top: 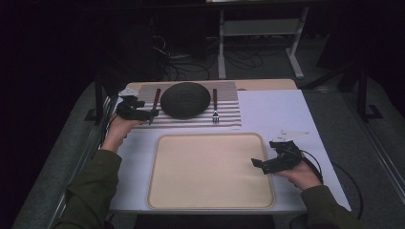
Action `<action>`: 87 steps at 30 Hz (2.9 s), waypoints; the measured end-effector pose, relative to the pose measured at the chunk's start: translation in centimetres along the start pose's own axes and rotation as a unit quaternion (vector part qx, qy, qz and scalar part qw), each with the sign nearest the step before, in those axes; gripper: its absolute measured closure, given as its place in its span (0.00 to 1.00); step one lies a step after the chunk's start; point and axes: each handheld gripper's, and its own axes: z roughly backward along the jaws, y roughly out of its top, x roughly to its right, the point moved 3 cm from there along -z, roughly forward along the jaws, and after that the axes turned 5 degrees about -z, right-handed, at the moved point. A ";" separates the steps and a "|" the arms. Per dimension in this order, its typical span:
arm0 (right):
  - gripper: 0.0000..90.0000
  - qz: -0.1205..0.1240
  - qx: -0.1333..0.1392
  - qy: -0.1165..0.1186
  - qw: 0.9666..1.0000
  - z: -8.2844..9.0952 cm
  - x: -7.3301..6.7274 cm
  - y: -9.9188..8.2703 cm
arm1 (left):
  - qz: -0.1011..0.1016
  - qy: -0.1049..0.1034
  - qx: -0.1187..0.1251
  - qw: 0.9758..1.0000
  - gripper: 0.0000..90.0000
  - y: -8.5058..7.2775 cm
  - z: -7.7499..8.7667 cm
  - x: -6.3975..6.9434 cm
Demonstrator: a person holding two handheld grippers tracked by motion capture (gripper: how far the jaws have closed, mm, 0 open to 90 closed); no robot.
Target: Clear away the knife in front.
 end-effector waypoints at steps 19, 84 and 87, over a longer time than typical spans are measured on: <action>0.00 -0.002 -0.001 0.002 1.000 0.0 0.0 0.0 | 0.019 0.031 -0.006 0.999 0.35 -0.4 -1.8 -2.3; 0.00 -0.010 0.000 0.015 1.000 0.0 0.4 -0.1 | 0.058 0.132 -0.105 0.984 0.78 0.4 -10.0 -5.7; 0.00 -0.010 0.000 0.016 1.000 0.0 0.4 -0.1 | 0.064 0.131 -0.105 0.984 0.79 0.3 -10.0 -5.6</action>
